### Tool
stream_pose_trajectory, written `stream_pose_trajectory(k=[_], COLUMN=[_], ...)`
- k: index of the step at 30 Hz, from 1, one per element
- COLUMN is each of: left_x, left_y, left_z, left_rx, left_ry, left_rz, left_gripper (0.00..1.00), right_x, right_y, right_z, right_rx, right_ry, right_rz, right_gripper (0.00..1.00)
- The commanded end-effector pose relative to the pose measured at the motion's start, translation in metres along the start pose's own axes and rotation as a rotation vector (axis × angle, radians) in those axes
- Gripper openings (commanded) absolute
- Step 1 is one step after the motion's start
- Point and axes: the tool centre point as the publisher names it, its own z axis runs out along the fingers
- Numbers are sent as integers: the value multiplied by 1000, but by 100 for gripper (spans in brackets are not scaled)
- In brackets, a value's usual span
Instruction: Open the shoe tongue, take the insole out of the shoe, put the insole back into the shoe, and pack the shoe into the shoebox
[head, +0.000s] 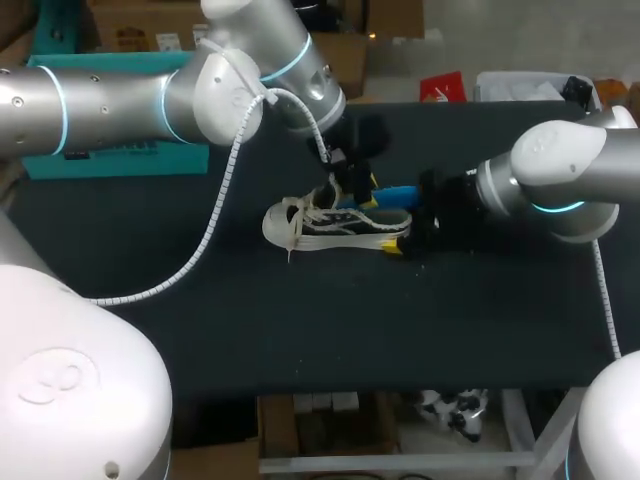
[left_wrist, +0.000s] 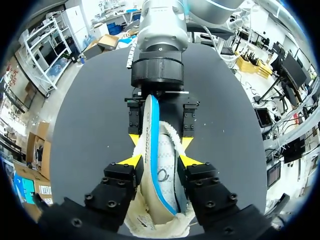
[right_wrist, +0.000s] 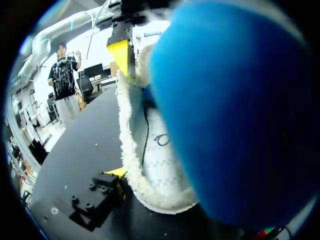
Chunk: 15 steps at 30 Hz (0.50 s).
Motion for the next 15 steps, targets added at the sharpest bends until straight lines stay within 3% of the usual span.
stream_pose_trajectory(k=[1,12,14,15], left_x=[-8,-22,-23,-22], left_y=[-9,-13,-12,-12], left_z=[7,27,28,28], left_rx=[-24,-73,-73,-71], left_ry=[-6,10,11,11], left_rz=[-3,-11,-13,-14], left_gripper=[44,38,0,0], right_x=[0,0,0,0], right_y=[-3,-3,-3,-3], right_z=[4,4,4,4], right_rx=[-2,-2,-2,-2], right_ry=[1,1,1,1], right_rz=[-1,-1,-1,-1], right_gripper=[0,0,0,0])
